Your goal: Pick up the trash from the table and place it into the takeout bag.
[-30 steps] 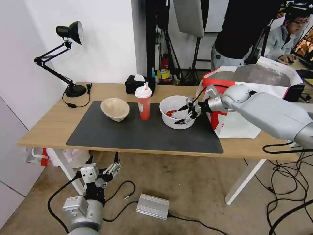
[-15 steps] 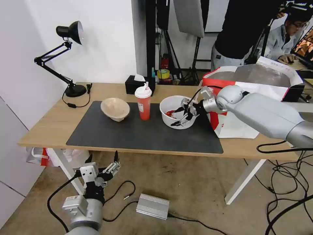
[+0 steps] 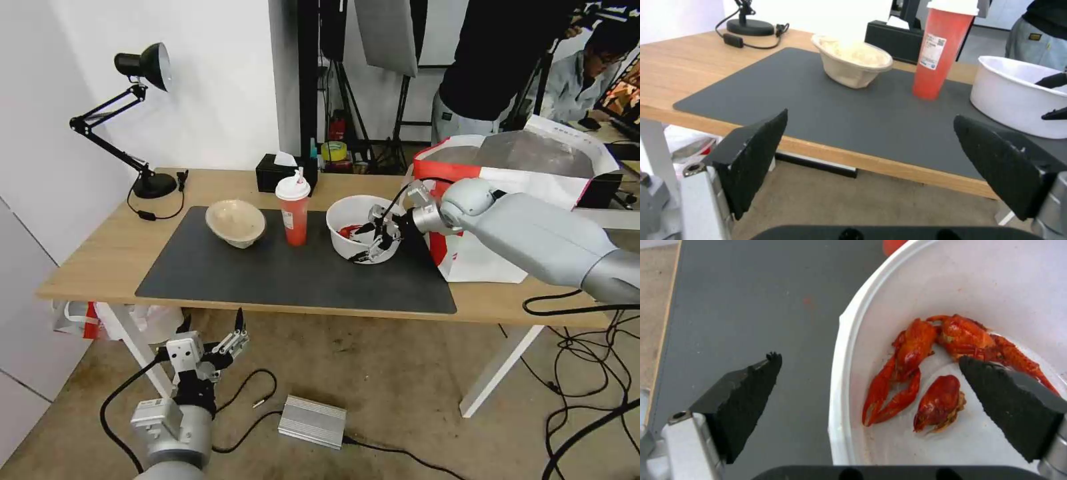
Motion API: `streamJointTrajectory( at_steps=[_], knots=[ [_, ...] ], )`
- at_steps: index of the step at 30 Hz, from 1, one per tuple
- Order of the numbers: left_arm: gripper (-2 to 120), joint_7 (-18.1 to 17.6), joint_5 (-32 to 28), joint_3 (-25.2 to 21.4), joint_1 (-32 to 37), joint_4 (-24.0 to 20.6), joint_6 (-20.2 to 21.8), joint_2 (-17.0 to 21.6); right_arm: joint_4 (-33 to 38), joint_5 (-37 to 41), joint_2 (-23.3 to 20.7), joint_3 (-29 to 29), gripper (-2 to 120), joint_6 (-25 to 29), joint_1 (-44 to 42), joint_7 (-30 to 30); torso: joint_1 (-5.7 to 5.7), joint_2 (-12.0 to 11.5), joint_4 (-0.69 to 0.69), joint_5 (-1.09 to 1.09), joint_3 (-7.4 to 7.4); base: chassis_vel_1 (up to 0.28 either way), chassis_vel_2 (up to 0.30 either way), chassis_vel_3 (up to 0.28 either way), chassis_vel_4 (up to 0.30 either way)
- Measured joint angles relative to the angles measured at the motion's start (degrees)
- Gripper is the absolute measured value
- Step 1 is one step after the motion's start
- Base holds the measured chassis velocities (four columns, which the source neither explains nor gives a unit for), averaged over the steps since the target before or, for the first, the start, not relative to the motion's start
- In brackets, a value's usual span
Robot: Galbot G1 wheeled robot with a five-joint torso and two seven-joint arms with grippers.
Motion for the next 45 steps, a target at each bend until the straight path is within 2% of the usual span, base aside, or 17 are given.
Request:
streamJointTrajectory(
  at_steps=[3, 7, 9, 11, 12, 13, 16, 19, 20, 23, 25, 27, 29, 31, 32, 45],
  knots=[
    [100, 0.0, 0.0, 0.0, 0.0, 0.0, 0.0, 0.0, 0.0, 0.0, 0.0, 0.0, 100, 0.0, 0.0, 0.0, 0.00, 0.0, 0.00, 0.00, 0.00, 0.000, 0.000, 0.000, 0.000],
    [100, 0.0, 0.0, 0.0, 0.0, 0.0, 0.0, 0.0, -0.1, -0.1, 0.0, 0.0, 93, 0.0, 0.0, -0.3, 0.00, 0.0, 0.00, 0.00, 0.00, 0.000, 0.000, 0.000, 0.000],
    [100, 0.0, 0.0, 0.0, 0.0, -0.2, 0.0, 0.1, 0.0, -0.2, -0.1, 0.0, 80, -0.1, -0.1, -0.7, 0.00, 0.0, 0.00, 0.00, 0.00, 0.000, 0.000, 0.000, 0.000],
    [100, 0.0, 0.0, 0.0, 0.1, -0.2, 0.0, 0.1, 0.0, -0.2, -0.1, 0.0, 79, -0.1, -0.1, -0.8, 0.00, 0.0, 0.00, 0.00, 0.00, 0.000, 0.000, 0.000, 0.000],
    [100, 0.0, 0.0, 0.0, 0.1, -0.3, 0.0, 0.1, 0.0, -0.2, -0.1, 0.1, 72, -0.1, -0.1, -0.9, 0.00, 0.0, 0.00, 0.00, 0.00, 0.000, 0.000, 0.000, 0.000],
    [100, 0.0, 0.0, 0.0, 0.1, -0.3, 0.0, 0.1, 0.0, -0.2, -0.1, 0.1, 72, -0.1, -0.1, -0.9, 0.00, 0.0, 0.00, 0.00, 0.00, 0.000, 0.000, 0.000, 0.000],
    [100, 0.0, 0.0, -0.1, 0.3, -0.5, 0.0, 0.1, 0.1, -0.2, -0.2, 0.1, 57, -0.1, -0.1, -1.1, 0.00, 0.0, 0.00, 0.00, 0.00, 0.000, 0.000, 0.000, 0.000],
    [100, -0.1, 0.5, -0.1, 0.4, -0.6, 0.0, 0.1, 0.3, -0.2, -0.4, 0.1, 50, -0.1, -0.1, -1.4, 0.00, 0.0, 0.00, 0.00, 0.00, 0.000, 0.000, 0.000, 0.000],
    [100, -0.1, 0.8, -0.1, 0.5, -0.8, 0.0, 0.0, 0.5, -0.2, -0.5, 0.1, 41, -0.1, 0.0, -1.6, 0.00, 0.0, 0.00, 0.00, 0.00, 0.000, 0.000, 0.000, 0.000],
    [100, -0.1, 0.9, 0.0, 0.6, -0.9, 0.0, -0.1, 0.6, -0.2, -0.6, 0.0, 35, -0.2, 0.0, -1.8, 0.00, 0.0, 0.00, 0.00, 0.00, 0.000, 0.000, 0.000, 0.000],
    [100, -0.1, 1.9, 0.0, 0.7, -1.0, -0.1, -0.2, 1.1, -0.1, -0.9, -0.2, 24, -0.2, 0.0, -1.8, 0.00, 0.0, 0.00, 0.00, 0.00, 0.000, 0.000, 0.000, 0.000],
    [100, -0.1, 2.1, 0.0, 0.8, -1.0, -0.2, -0.2, 1.2, 0.0, -1.0, -0.2, 22, -0.2, 0.0, -1.8, 0.00, 0.0, 0.00, 0.00, 0.00, 0.000, 0.000, 0.000, 0.000],
    [100, -0.1, 2.6, 0.1, 1.1, -1.4, -0.3, -0.2, 2.0, 0.1, -1.2, -0.5, 8, -0.2, -0.1, -1.6, 0.00, 0.0, -0.01, 0.00, 0.00, 0.000, 0.000, 0.000, 0.000],
    [100, -0.1, 2.7, 0.1, 1.1, -1.4, -0.3, -0.2, 2.1, 0.2, -1.2, -0.5, 7, -0.2, -0.2, -1.6, 0.00, 0.0, -0.01, 0.00, 0.00, 0.000, 0.000, 0.000, 0.000],
    [100, -0.1, 2.7, 0.2, 0.9, -1.4, -0.3, -0.2, 2.1, 0.2, -0.9, -0.5, 1, -0.2, -0.3, -1.5, -0.01, 0.0, 0.00, -0.01, 0.00, 0.000, 0.000, 0.000, 0.000],
    [100, -0.1, 2.3, 0.2, 0.1, -0.7, -0.6, 0.3, 1.3, 0.2, 0.6, -0.7, 0, -0.2, -0.2, -1.5, -0.01, 0.0, 0.00, 0.00, 0.00, 0.000, 0.000, 0.000, 0.000]
  ],
)
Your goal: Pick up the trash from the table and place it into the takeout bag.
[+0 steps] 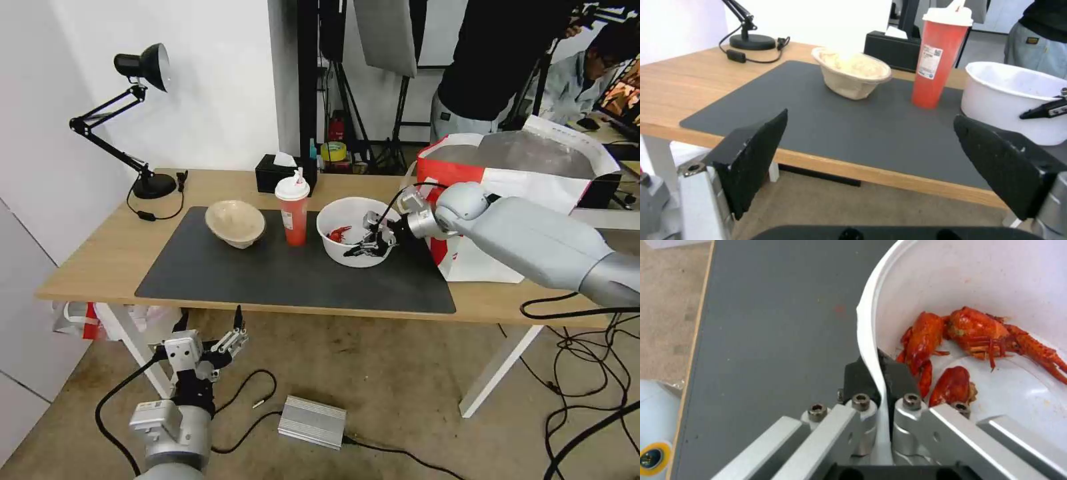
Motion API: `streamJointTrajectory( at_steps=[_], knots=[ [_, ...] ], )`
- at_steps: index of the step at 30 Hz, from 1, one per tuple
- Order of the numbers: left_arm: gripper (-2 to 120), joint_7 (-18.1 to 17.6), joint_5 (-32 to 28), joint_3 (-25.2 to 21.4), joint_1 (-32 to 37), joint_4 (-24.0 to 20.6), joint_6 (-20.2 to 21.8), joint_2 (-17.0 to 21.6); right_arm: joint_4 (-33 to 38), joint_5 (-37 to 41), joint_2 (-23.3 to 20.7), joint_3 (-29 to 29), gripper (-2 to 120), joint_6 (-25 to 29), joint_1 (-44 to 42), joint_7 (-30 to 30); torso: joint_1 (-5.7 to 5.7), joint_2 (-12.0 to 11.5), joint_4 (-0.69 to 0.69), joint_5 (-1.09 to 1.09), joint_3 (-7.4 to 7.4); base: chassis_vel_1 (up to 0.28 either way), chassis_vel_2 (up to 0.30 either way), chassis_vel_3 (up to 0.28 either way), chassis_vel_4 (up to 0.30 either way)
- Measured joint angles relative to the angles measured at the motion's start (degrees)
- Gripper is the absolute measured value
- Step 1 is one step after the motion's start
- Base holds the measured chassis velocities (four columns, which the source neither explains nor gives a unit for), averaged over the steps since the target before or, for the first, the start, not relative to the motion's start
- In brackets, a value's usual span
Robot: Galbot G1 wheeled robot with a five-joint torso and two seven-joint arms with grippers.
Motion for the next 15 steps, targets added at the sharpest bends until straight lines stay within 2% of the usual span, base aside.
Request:
streamJointTrajectory(
  at_steps=[15],
  knots=[
    [100, -0.1, 0.3, -0.5, 0.7, -0.3, -0.2, -0.3, 1.1, -0.7, -0.7, -0.2, 0, -0.4, 2.1, -1.4, 0.00, 0.0, 0.01, 0.01, 0.00, 0.000, 0.000, 0.000, 0.000]
  ],
)
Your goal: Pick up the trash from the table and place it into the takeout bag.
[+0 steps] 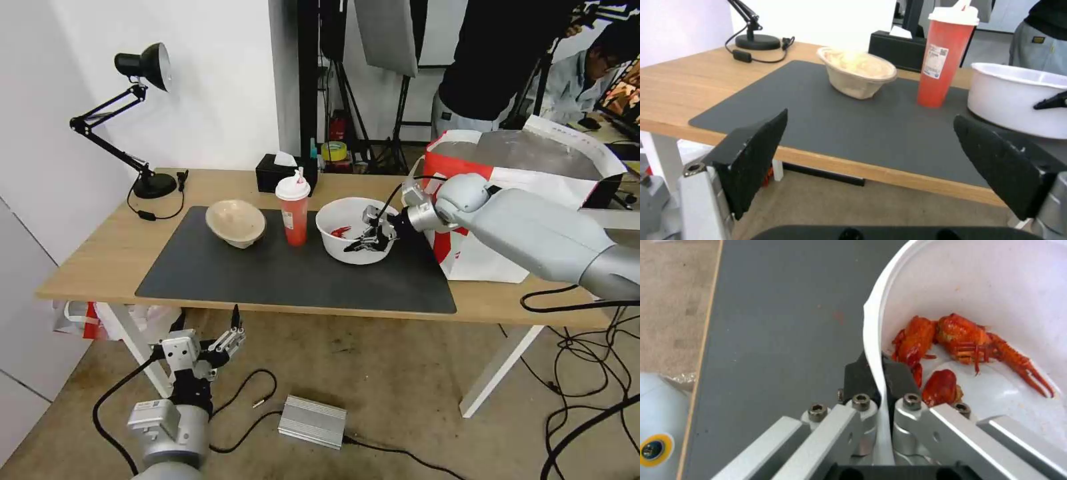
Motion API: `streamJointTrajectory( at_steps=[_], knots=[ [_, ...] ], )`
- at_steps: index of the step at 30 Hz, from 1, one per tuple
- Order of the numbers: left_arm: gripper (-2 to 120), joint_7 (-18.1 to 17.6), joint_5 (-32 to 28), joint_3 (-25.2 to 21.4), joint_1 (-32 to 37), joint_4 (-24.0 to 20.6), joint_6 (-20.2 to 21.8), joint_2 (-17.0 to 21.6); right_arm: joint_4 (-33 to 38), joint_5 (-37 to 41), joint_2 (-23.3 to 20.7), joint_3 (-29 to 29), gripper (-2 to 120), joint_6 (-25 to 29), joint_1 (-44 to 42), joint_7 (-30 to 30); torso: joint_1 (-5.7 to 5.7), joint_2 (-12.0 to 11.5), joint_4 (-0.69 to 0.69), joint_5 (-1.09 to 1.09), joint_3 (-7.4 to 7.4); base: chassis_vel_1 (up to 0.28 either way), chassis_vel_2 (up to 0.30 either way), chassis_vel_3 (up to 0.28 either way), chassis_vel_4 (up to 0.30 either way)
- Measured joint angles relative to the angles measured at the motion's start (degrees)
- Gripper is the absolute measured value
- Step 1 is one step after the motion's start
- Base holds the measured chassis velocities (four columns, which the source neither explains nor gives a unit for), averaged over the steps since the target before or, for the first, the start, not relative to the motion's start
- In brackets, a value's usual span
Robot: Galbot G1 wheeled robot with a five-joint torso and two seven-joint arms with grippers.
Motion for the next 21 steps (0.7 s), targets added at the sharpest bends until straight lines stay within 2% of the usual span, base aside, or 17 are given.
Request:
streamJointTrajectory(
  at_steps=[21],
  knots=[
    [100, 0.0, 0.0, -0.2, 0.3, -1.6, 0.0, 0.1, 4.0, 4.3, -4.2, 0.3, 0, -0.6, 3.9, 0.0, 0.01, 0.0, -0.01, 0.00, 0.00, 0.000, 0.000, 0.000, 0.000]
  ],
)
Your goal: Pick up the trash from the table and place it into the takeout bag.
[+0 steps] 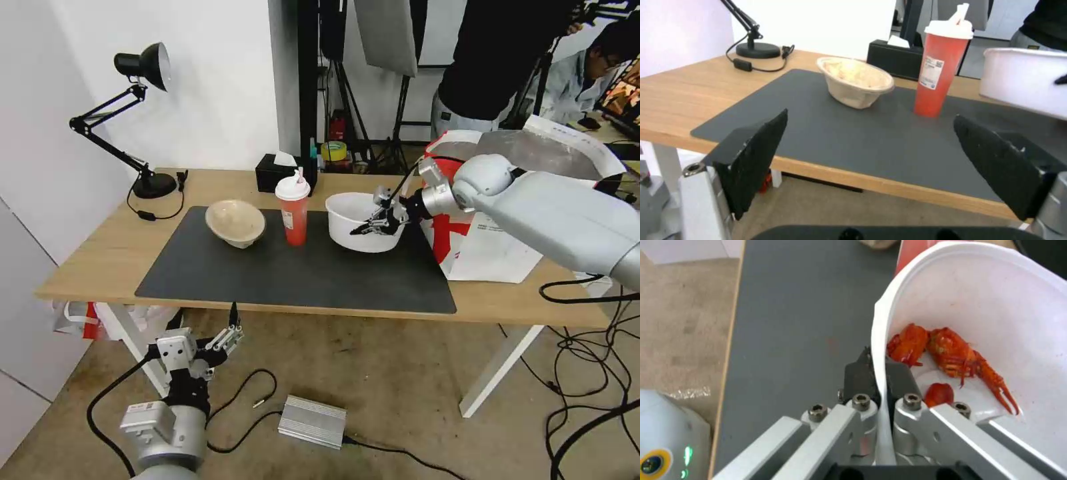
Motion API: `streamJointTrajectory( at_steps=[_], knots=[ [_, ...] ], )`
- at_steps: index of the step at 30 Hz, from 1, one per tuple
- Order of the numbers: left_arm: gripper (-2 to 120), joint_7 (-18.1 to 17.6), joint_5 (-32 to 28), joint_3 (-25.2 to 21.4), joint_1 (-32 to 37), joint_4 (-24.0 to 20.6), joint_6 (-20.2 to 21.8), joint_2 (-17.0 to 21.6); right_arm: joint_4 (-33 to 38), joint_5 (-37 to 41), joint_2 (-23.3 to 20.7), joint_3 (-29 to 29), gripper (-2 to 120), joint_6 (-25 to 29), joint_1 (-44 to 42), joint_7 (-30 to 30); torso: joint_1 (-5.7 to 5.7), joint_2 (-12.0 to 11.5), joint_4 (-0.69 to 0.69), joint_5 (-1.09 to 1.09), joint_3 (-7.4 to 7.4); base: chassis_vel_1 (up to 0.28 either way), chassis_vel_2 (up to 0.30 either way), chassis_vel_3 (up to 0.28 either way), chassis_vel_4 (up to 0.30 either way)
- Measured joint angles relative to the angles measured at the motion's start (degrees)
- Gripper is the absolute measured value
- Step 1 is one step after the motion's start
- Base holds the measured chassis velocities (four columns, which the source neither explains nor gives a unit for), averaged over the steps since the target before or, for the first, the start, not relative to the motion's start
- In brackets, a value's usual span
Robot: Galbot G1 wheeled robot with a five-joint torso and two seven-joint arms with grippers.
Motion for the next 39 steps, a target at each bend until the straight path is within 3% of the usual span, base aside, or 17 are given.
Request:
streamJointTrajectory(
  at_steps=[9, 39],
  knots=[
    [100, -0.1, 0.0, -0.3, 0.1, -0.5, 0.1, 0.1, 3.0, 1.3, -1.3, -1.2, 0, -0.1, 5.0, -0.4, 0.00, 0.0, 0.00, -0.01, 0.00, 0.000, 0.000, 0.000, 0.000],
    [100, -1.0, -0.1, 0.1, 0.2, -1.3, 0.1, 0.6, 1.6, 4.3, -0.4, -3.4, 0, -0.5, 15.0, -1.3, 0.00, 0.0, 0.00, 0.01, 0.00, 0.000, 0.000, 0.000, 0.000]
  ],
)
